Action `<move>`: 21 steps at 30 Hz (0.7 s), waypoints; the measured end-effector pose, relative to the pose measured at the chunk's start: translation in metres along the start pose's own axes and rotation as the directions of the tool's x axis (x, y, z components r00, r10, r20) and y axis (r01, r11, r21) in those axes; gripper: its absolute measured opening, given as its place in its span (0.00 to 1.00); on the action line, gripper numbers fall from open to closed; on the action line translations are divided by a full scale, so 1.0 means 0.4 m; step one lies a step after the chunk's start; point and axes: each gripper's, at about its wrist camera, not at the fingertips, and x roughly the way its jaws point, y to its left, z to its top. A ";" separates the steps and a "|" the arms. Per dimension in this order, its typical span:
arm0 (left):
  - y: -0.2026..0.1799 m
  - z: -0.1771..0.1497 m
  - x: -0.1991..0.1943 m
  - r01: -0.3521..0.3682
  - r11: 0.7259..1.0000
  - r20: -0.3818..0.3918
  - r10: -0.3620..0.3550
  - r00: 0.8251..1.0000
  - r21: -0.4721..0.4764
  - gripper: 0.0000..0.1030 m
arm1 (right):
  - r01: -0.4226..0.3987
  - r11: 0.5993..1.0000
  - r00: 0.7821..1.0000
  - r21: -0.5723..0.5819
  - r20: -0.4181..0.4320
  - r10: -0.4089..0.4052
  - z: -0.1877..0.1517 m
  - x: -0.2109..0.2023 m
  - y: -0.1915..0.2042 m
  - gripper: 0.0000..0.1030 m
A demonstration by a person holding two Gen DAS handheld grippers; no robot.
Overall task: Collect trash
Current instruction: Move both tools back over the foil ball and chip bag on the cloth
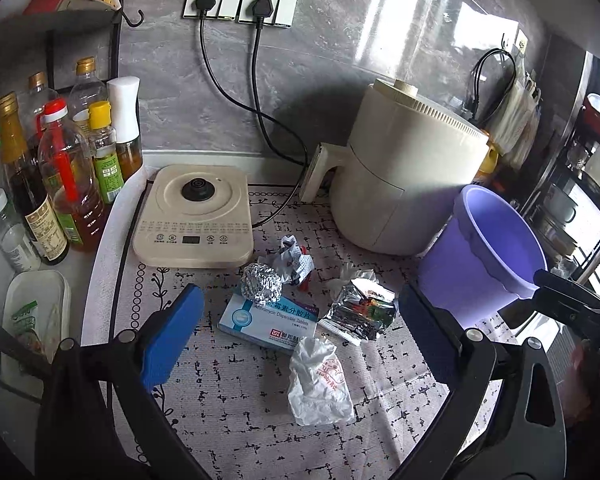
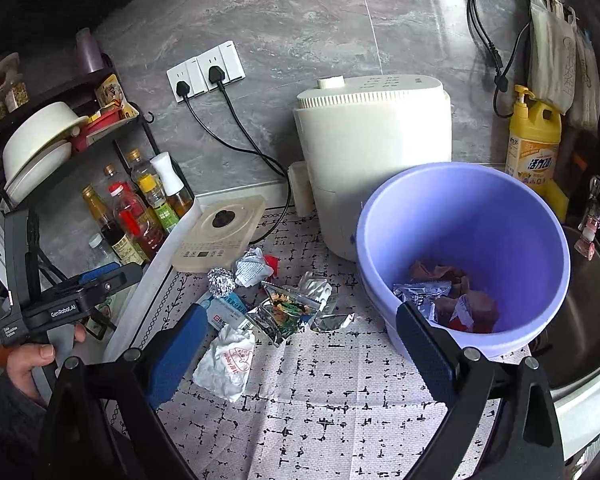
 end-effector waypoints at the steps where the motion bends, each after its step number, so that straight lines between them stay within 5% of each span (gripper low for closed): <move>1: 0.011 -0.005 0.002 0.002 1.000 -0.007 -0.002 1.000 -0.002 0.94 | -0.002 1.000 1.000 -0.003 -0.008 0.002 -0.004 0.010 0.012 0.88; 12: 0.103 -0.025 0.043 0.047 0.999 -0.057 -0.047 0.997 0.002 0.93 | -0.001 1.000 0.996 0.021 -0.093 0.003 -0.040 0.112 0.093 0.74; 21: 0.137 -0.007 0.119 0.100 0.995 -0.113 -0.097 0.989 0.019 0.80 | 0.034 0.992 0.987 0.120 -0.160 -0.015 -0.088 0.206 0.095 0.60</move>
